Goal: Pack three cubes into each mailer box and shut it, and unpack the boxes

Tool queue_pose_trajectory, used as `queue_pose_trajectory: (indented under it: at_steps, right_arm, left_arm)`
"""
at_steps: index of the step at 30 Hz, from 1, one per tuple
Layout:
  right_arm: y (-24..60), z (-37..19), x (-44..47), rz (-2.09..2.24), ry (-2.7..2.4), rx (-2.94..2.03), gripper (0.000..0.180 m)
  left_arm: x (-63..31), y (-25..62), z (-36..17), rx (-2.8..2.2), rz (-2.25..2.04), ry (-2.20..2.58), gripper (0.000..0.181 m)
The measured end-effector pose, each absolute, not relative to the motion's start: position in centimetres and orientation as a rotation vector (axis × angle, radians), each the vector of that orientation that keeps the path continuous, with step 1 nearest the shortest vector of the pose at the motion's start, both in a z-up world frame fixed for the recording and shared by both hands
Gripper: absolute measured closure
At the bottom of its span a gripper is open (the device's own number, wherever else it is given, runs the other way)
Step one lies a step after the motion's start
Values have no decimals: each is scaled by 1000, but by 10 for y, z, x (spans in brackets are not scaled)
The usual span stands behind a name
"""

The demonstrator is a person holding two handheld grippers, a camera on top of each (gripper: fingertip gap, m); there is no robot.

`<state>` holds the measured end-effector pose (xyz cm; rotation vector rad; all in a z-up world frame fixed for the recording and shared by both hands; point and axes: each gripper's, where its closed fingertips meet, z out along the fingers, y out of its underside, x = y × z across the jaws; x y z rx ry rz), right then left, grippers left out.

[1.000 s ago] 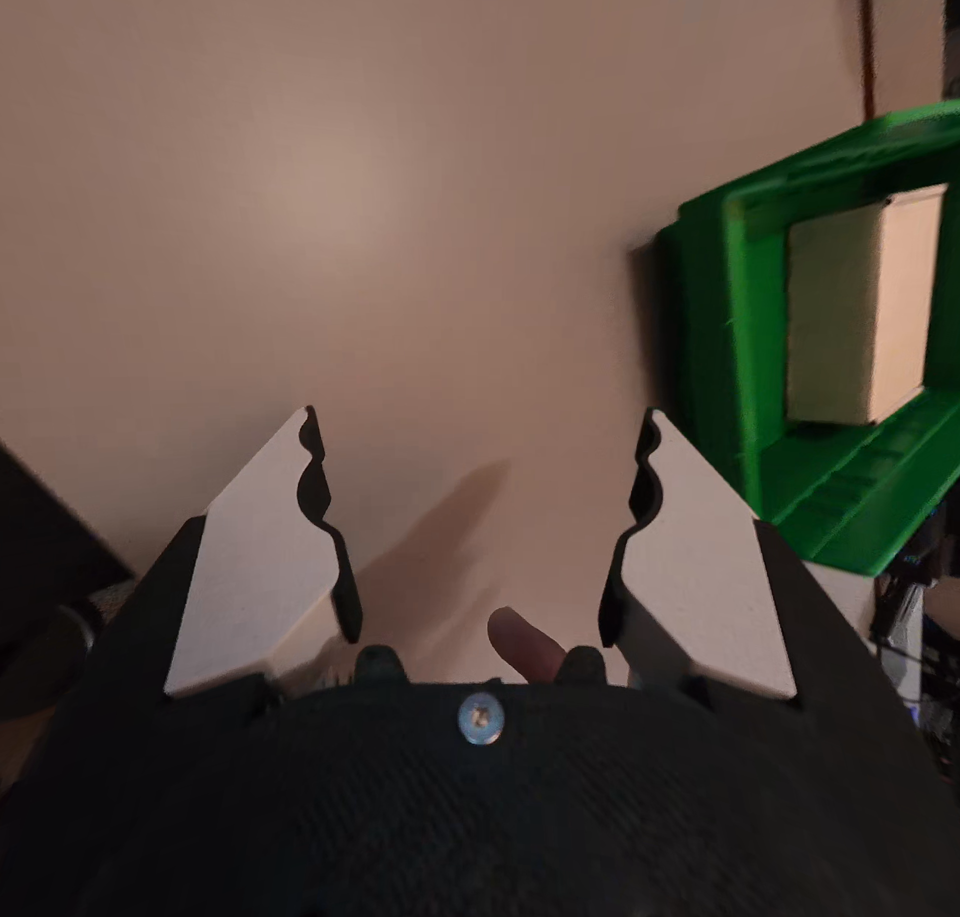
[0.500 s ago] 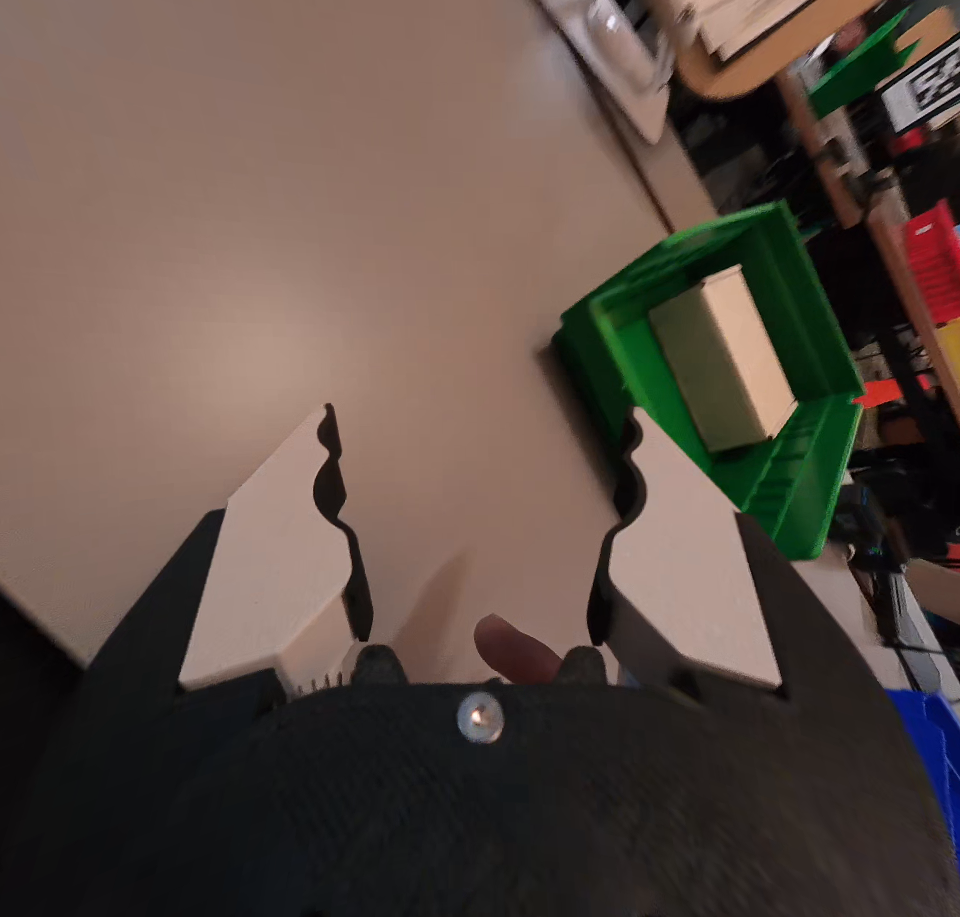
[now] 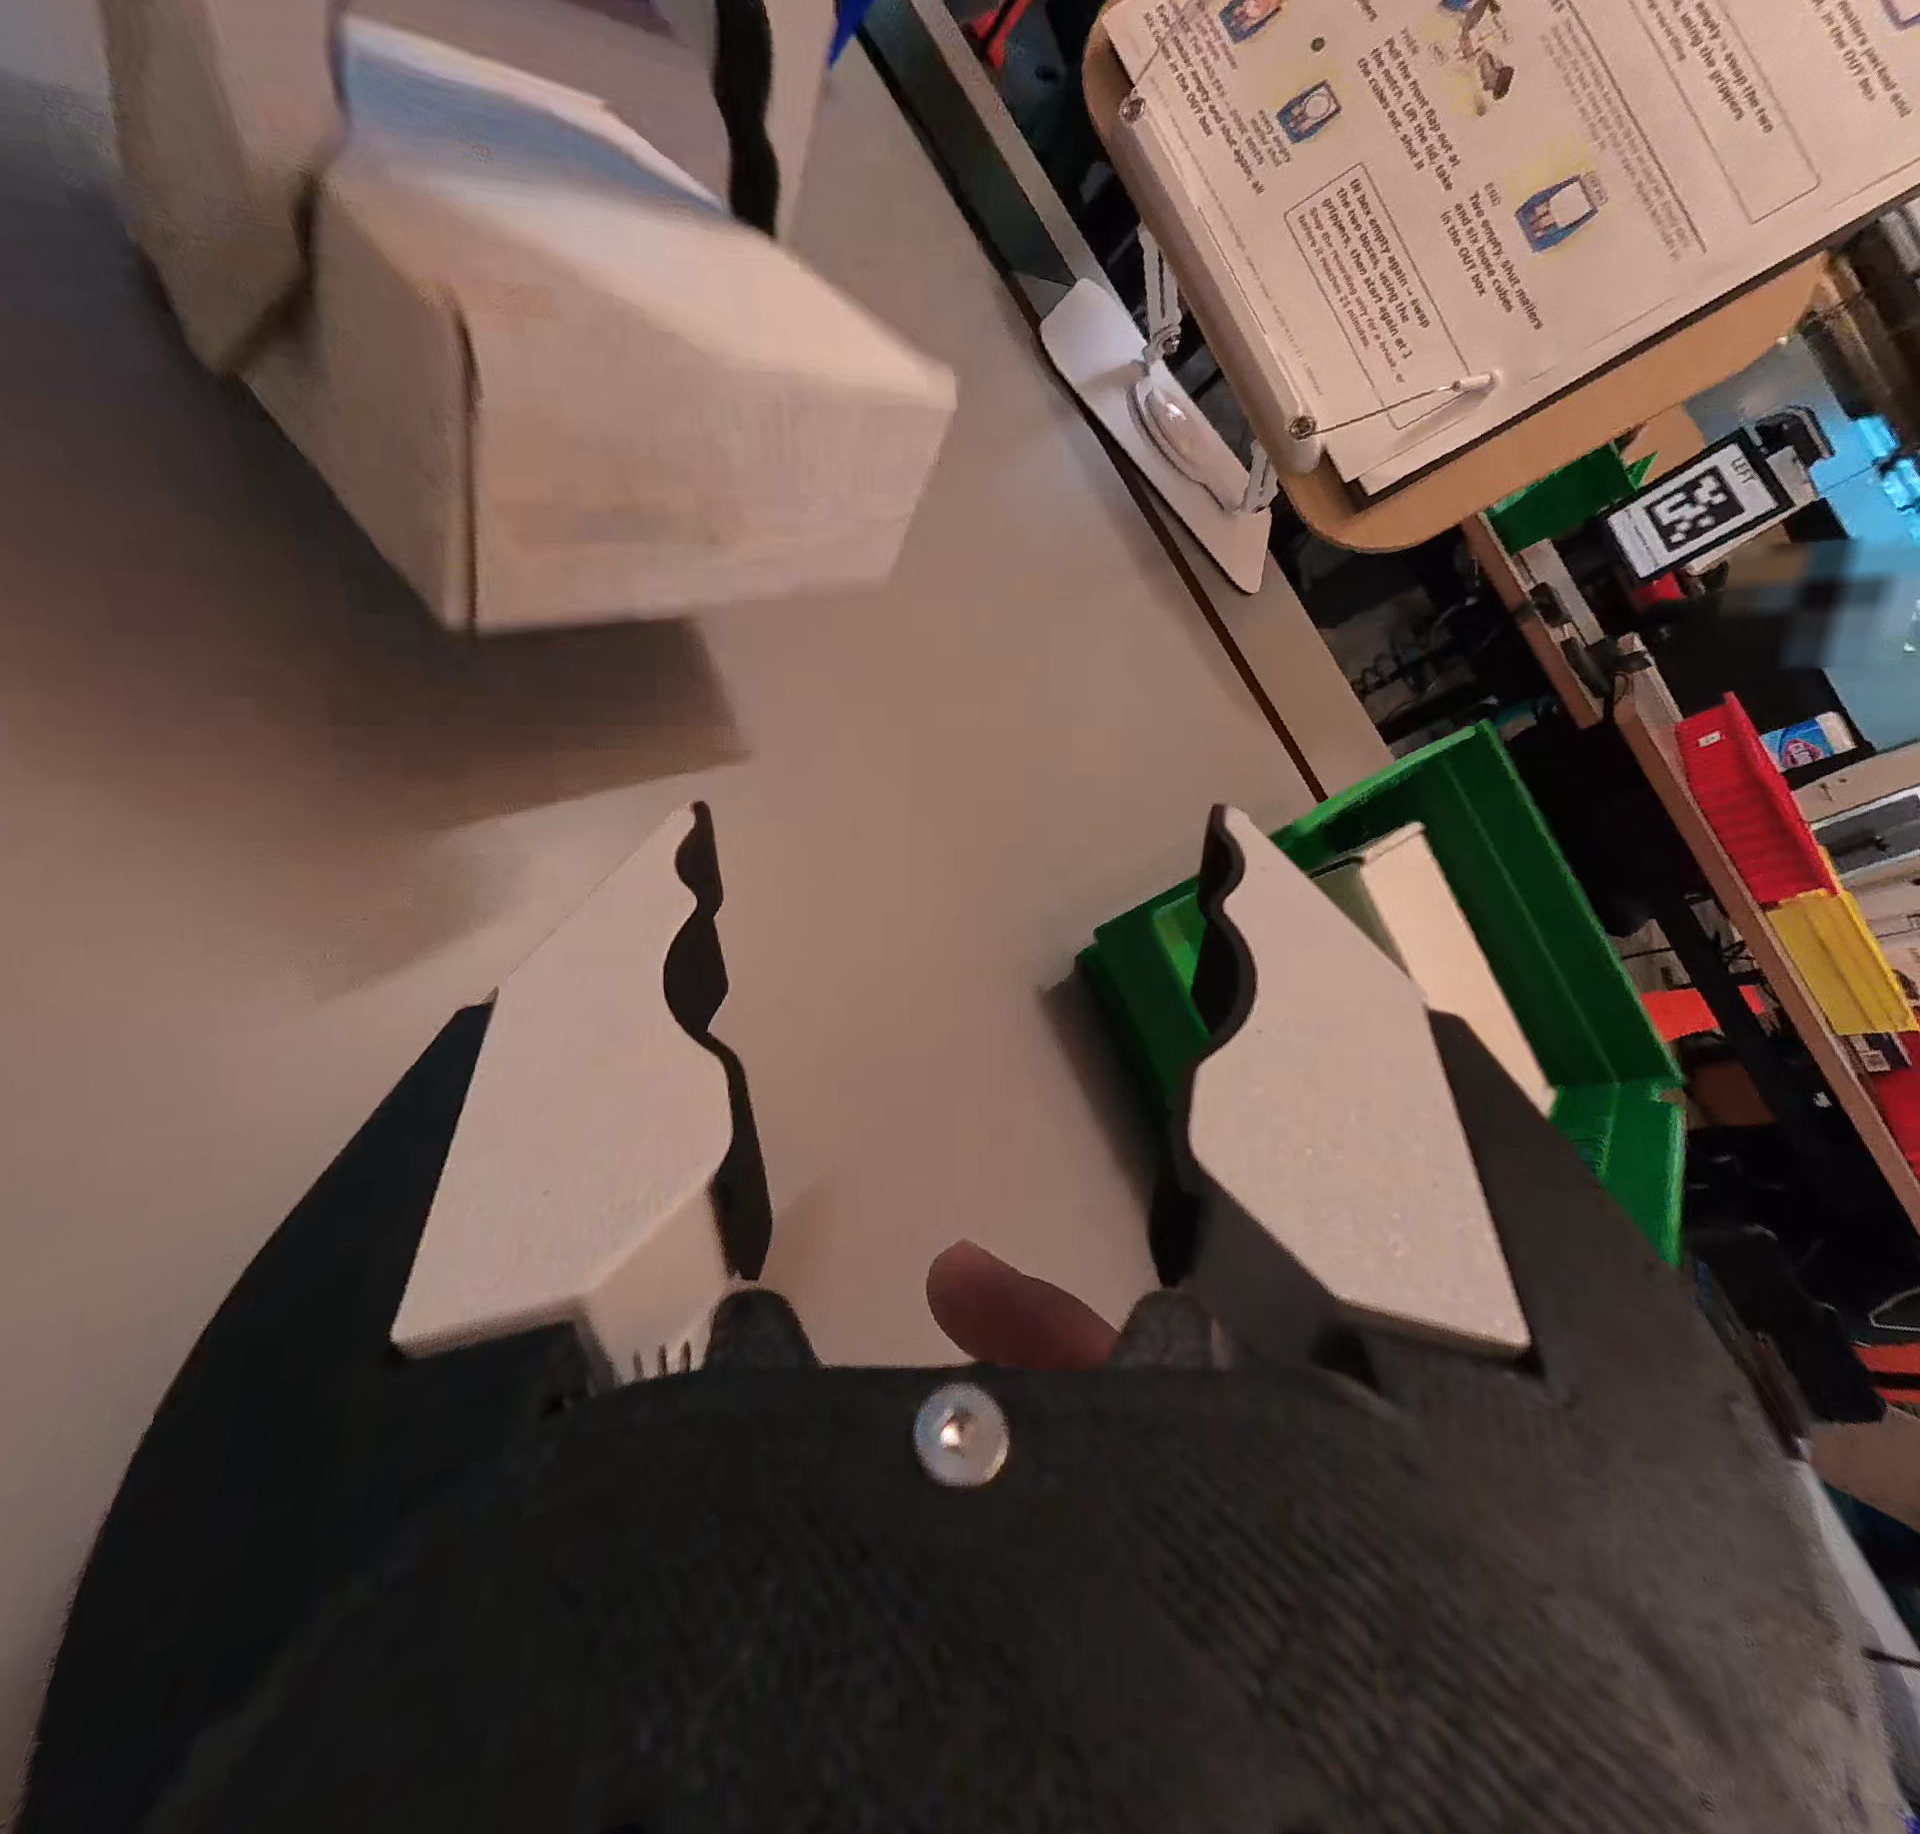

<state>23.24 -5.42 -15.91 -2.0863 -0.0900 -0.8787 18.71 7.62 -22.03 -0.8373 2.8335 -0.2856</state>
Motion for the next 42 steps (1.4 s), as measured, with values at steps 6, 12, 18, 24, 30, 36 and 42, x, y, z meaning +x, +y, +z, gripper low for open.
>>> queue_pose_trajectory:
  at_steps: [6,12,18,24,30,36,42]
  right_arm:
    - [-58,-180,213,-743,-116,-2071,88]
    - [-74,-189,214,-787,-195,-2137,87]
    - [-61,-186,204,-810,-279,-2099,88]
    - [-40,-197,186,-882,-479,-2108,87]
    - [-22,-213,182,-927,-642,-2155,82]
    - [3,-210,219,-1245,-795,-2139,81]
    - [18,-207,217,-1199,-837,-2079,110]
  left_arm:
    - [198,43,-248,-804,-310,2794,48]
    - [200,25,-190,-814,-818,2769,91]
    - [226,44,-176,-1137,-1338,2678,181]
    - [232,59,-203,-1195,-1342,2716,181]
    - [246,66,-204,-1260,-1335,2676,181]
    - [252,68,-206,-1255,-1293,2695,181]
    - [266,85,-191,-1149,-1295,2467,154]
